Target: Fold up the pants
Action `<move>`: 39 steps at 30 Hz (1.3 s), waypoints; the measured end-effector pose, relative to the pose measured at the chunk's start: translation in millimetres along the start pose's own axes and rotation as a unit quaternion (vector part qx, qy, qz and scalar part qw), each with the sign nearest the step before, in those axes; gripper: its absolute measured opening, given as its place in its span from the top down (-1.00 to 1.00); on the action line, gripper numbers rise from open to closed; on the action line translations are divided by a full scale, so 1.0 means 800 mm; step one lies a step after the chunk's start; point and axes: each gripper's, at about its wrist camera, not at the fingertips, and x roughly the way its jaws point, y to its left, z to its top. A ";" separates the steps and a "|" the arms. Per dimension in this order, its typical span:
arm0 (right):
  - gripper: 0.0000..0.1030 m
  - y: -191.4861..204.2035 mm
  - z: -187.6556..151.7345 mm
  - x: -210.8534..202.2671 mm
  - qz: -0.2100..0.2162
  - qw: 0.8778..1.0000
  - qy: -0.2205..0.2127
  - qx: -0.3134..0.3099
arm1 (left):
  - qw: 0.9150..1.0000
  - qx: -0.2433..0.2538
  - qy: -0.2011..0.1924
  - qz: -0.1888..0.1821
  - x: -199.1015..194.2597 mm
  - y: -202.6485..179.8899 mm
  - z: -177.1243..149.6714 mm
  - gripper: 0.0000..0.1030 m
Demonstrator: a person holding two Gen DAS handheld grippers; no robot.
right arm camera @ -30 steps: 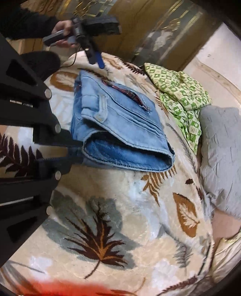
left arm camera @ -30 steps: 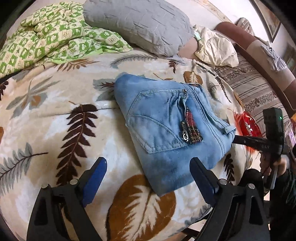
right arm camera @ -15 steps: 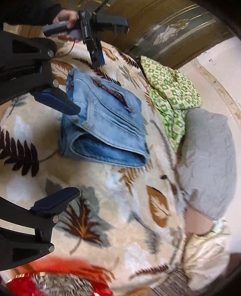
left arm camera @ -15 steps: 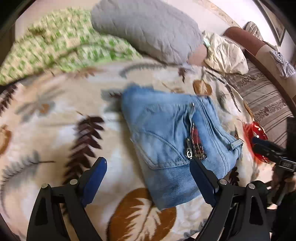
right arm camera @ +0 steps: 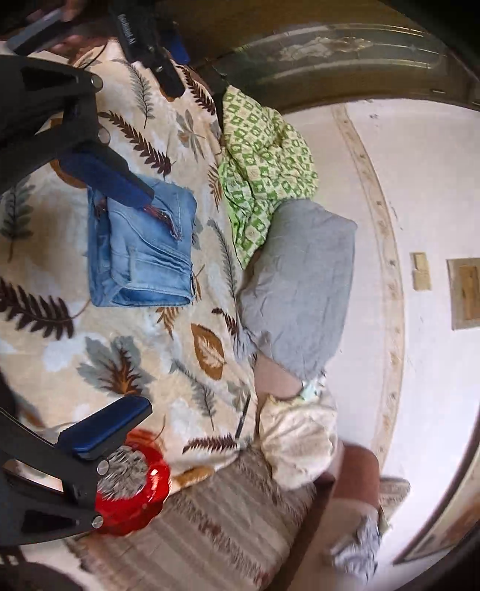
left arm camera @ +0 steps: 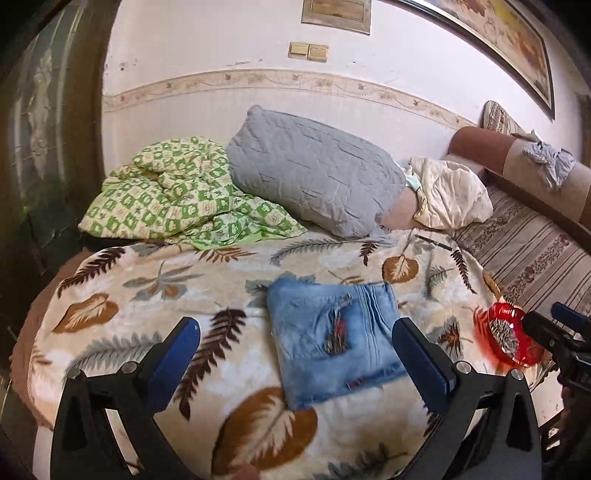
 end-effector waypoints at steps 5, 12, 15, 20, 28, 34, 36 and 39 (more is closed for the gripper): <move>-1.00 0.014 -0.040 -0.025 -0.019 1.000 -0.001 0.007 | 1.000 -0.012 0.019 0.019 -0.012 -0.013 -0.047 -1.00; -1.00 0.018 -0.083 -0.012 -0.025 0.999 0.046 0.003 | 0.998 0.011 0.040 0.039 -0.020 -0.021 -0.071 -1.00; -1.00 0.016 -0.083 -0.013 -0.029 0.999 0.045 0.007 | 0.998 0.009 0.042 0.050 -0.022 -0.017 -0.069 -1.00; -1.00 0.010 -0.082 -0.011 -0.040 0.998 0.047 0.009 | 0.998 0.004 0.051 0.046 -0.019 -0.011 -0.071 -1.00; -1.00 0.003 -0.081 -0.005 -0.047 0.997 0.054 0.015 | 0.997 0.007 0.060 0.037 -0.016 -0.015 -0.071 -1.00; -1.00 0.004 -0.081 -0.003 -0.045 0.997 0.057 0.014 | 0.997 0.012 0.061 0.036 -0.015 -0.017 -0.069 -1.00; -1.00 0.005 -0.081 -0.002 -0.045 0.997 0.058 0.012 | 0.997 0.011 0.061 0.036 -0.016 -0.018 -0.069 -1.00; -1.00 0.005 -0.081 -0.002 -0.045 0.997 0.058 0.013 | 0.998 0.010 0.060 0.033 -0.017 -0.018 -0.069 -1.00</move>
